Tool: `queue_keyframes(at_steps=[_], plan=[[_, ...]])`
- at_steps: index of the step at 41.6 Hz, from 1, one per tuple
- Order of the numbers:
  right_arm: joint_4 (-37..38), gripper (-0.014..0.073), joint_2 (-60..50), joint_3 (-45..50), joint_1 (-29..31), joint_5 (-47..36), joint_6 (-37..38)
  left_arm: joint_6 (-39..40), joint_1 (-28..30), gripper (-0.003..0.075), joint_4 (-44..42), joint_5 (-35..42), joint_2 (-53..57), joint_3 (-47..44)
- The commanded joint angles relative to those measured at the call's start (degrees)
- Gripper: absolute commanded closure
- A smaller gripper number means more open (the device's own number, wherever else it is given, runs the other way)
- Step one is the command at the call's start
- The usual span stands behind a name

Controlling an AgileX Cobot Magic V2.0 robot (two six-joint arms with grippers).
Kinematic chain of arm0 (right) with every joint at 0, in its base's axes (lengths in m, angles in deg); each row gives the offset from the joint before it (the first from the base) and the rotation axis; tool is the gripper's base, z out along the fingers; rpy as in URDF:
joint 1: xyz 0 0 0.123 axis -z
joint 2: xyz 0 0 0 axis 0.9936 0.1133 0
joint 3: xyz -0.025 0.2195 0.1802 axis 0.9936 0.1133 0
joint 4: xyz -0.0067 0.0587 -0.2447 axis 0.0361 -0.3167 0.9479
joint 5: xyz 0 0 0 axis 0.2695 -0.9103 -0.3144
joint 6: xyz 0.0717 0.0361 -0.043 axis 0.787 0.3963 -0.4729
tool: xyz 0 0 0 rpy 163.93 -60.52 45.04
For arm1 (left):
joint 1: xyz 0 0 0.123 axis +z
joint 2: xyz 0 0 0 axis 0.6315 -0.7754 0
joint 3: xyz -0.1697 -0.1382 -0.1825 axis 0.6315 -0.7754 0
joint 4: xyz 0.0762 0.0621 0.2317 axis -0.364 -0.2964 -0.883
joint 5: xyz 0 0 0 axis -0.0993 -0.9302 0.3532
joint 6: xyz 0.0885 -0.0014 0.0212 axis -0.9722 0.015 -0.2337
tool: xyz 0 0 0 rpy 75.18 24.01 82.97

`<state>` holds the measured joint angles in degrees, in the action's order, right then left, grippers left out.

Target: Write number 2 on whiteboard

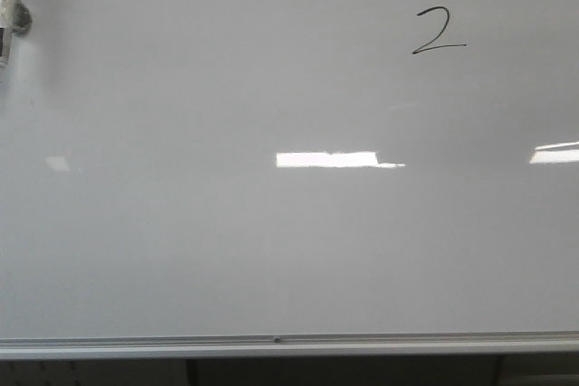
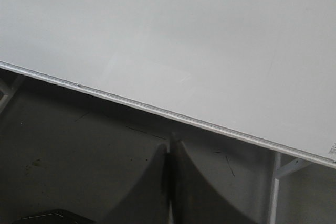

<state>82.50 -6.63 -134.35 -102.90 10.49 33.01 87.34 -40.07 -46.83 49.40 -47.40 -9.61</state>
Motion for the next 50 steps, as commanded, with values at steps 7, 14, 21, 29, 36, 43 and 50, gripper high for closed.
queue_keyframes(at_steps=[7,14,21,29,36,43,50], plan=[[1.0,0.0662,0.6,-1.0,0.3,-3.4,-0.3,-0.8,0.0,0.0741,0.4,10.4,1.7,-2.1],[1.0,0.0662,0.6,-1.0,0.3,-3.4,-0.3,-2.9,0.0,0.0741,0.4,10.5,1.7,-2.1],[1.0,0.0662,0.6,-1.0,0.3,-3.4,-0.3,-3.2,0.2,0.0741,0.4,10.2,1.7,-2.1],[1.0,0.0662,0.6,-1.0,0.3,-3.4,-0.3,-3.2,2.8,0.0741,0.9,10.2,1.7,-2.1],[1.0,0.0662,0.6,-1.0,0.3,-3.4,-0.3,-3.2,2.0,0.0741,2.9,10.2,1.7,-2.1],[1.0,0.0662,0.6,-1.0,0.3,-3.4,-0.3,-3.2,0.8,0.0741,2.7,10.1,1.7,-2.1],[1.0,0.0662,0.6,-1.0,0.3,-3.4,-0.3,-3.2,0.8,0.0741,2.5,10.1,1.7,-2.1]])
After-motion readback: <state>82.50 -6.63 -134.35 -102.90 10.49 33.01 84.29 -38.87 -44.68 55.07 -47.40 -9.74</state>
